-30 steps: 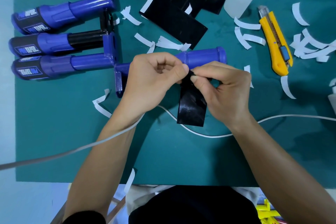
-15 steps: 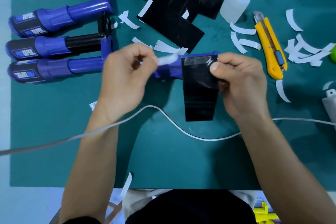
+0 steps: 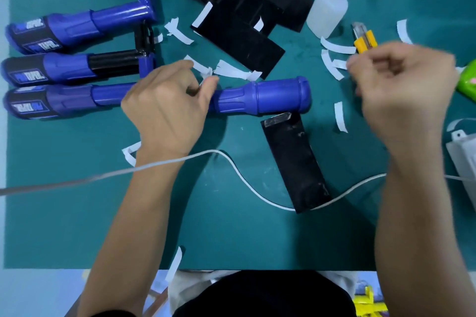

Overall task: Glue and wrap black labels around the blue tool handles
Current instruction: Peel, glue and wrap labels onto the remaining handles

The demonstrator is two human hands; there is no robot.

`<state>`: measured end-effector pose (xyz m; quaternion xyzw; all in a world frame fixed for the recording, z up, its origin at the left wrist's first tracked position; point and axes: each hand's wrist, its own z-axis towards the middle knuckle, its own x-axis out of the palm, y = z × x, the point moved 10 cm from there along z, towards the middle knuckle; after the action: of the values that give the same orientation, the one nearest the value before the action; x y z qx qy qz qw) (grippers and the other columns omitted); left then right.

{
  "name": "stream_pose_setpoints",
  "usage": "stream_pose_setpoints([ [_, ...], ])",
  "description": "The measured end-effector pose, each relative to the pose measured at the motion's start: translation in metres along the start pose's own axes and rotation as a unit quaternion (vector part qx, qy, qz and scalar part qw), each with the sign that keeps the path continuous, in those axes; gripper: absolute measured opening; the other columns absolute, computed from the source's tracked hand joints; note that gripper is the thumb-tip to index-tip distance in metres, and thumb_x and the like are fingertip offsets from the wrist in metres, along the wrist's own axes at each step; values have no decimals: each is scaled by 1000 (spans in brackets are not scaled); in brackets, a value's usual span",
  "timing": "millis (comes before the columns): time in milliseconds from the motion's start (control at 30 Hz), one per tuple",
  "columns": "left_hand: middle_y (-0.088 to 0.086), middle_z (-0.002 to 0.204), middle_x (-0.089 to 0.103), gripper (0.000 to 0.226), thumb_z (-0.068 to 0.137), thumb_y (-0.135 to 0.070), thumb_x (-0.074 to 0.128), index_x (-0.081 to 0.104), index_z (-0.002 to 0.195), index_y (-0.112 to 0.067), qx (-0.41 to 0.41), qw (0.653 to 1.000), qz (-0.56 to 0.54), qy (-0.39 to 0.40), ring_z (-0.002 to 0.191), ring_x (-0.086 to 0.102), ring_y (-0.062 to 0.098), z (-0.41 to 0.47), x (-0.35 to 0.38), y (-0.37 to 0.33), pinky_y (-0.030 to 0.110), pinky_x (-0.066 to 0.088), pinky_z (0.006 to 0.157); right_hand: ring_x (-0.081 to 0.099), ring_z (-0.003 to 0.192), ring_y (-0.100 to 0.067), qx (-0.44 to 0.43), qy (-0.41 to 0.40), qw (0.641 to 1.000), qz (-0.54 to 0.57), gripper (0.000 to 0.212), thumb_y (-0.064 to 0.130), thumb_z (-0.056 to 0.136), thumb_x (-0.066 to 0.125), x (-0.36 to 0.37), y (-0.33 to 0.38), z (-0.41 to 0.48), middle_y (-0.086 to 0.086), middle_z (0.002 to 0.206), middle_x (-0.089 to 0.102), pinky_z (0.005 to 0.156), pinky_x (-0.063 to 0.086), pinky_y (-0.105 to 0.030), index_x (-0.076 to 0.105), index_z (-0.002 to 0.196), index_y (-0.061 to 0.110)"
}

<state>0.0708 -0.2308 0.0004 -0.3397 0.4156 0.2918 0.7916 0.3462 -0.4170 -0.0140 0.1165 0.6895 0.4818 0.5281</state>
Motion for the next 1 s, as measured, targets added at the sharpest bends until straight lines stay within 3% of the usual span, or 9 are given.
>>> stream_pose_setpoints([
  [100,0,128,73,38,85,-15,76,75,123,-13,30,998,-57,22,118,68,24,-3,14,-6,29,50,96,61,85,0,-19,2,1000,-2,41,38,80,67,22,14,33,14,102,68,85,55,-27,69,120,29],
  [167,1,130,71,42,89,-11,75,71,131,-9,48,984,-156,71,125,64,25,-5,24,-17,31,43,113,59,99,-9,-4,67,997,-36,57,36,81,67,55,13,49,11,120,64,89,49,-23,56,137,28],
  [233,-8,130,67,40,91,-15,76,72,131,-11,35,963,-237,125,129,61,18,-10,35,-26,34,41,117,57,95,-21,-11,88,994,-69,46,28,88,63,77,13,55,4,112,65,86,49,-32,55,132,22],
  [400,-1,130,72,42,92,-28,77,72,131,-12,95,939,-243,222,126,62,19,-22,53,-53,44,43,115,51,76,-21,-61,37,997,9,29,15,90,47,54,21,42,15,88,58,75,51,-43,54,116,26],
  [567,6,134,69,70,103,-60,38,46,157,-15,67,970,-80,220,127,58,29,-20,61,-40,44,35,114,59,76,-30,-78,69,969,225,39,4,86,54,28,20,-6,11,92,56,60,59,-41,44,108,34],
  [633,1,146,62,68,99,-59,49,49,155,-18,66,971,-107,204,138,50,23,-20,56,-41,40,32,116,52,69,-19,-45,81,964,249,39,-1,78,58,31,9,-13,17,82,53,57,46,-35,47,100,29],
  [733,-9,129,70,55,88,-51,68,66,137,-25,73,969,-136,193,121,59,16,-23,52,-44,32,32,108,49,74,-10,-4,104,953,284,31,1,73,63,39,1,-19,16,80,57,67,40,-24,59,89,28],
  [867,-9,119,73,54,87,-51,69,67,134,-26,48,962,-124,239,108,60,18,-25,60,-39,31,31,99,63,90,-22,74,159,873,456,27,4,86,63,47,-4,-26,2,99,68,77,53,-33,71,102,23],
  [1000,-15,108,69,53,81,-51,76,71,128,-27,27,960,-146,235,95,45,7,-25,62,-34,27,27,93,61,75,-21,112,183,831,513,32,4,97,50,52,-6,-28,-3,107,66,60,45,-22,58,127,14],
])
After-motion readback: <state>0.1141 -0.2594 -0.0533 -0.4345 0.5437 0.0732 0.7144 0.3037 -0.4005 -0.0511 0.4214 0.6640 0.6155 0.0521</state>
